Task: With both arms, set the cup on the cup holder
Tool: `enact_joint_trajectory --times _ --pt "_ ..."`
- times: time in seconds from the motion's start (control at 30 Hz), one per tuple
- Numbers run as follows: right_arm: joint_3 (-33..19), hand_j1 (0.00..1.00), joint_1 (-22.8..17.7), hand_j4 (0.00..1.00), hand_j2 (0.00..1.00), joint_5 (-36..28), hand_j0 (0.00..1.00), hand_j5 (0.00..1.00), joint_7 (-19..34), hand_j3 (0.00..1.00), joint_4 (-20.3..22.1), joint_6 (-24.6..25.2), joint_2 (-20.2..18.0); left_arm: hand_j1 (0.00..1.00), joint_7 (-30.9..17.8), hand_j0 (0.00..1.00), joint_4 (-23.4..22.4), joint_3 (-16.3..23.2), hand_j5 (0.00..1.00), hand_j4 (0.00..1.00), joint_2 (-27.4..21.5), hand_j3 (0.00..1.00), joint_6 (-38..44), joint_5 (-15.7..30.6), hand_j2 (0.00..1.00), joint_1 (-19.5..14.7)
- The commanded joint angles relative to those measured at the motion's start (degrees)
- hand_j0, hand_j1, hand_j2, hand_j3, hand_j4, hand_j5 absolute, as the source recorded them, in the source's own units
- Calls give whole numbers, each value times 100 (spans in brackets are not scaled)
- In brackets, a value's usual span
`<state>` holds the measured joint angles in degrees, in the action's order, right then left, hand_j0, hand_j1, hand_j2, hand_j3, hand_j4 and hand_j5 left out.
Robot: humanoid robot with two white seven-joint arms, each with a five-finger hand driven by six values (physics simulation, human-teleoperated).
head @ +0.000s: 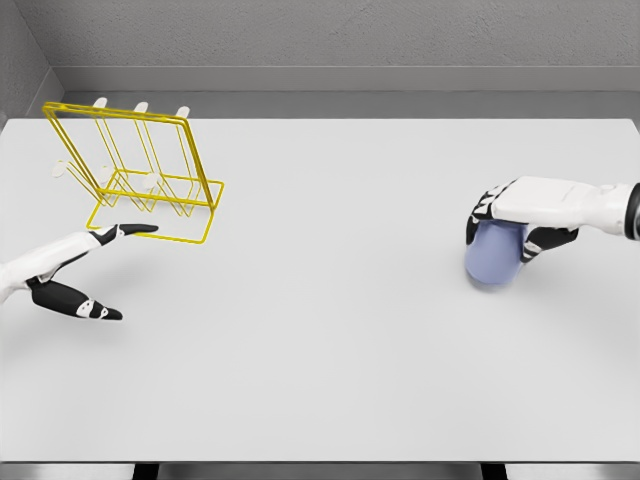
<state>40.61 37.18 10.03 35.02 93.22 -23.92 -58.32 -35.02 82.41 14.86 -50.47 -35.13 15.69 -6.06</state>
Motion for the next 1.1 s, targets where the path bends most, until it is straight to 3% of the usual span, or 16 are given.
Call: enact_joint_trajectory --times 0.0,0.4,0.5,1.07 --pt "-44 56 0 56 56 -27 56 56 -2 56 135 10 -12 100 2 100 3 -1 100 100 -7 100 13 48 100 0" --pt "-141 56 176 56 56 -10 56 56 -2 56 478 -8 163 100 2 100 -6 -1 100 100 -15 100 13 48 100 -9" --pt "-132 56 281 56 56 -10 56 56 -2 56 724 10 322 100 2 100 -6 -1 100 100 -16 100 13 48 100 -9" --pt "-62 56 545 56 56 -19 56 56 -2 56 724 -34 1350 100 2 100 -15 -10 100 100 -24 100 13 39 100 -9"
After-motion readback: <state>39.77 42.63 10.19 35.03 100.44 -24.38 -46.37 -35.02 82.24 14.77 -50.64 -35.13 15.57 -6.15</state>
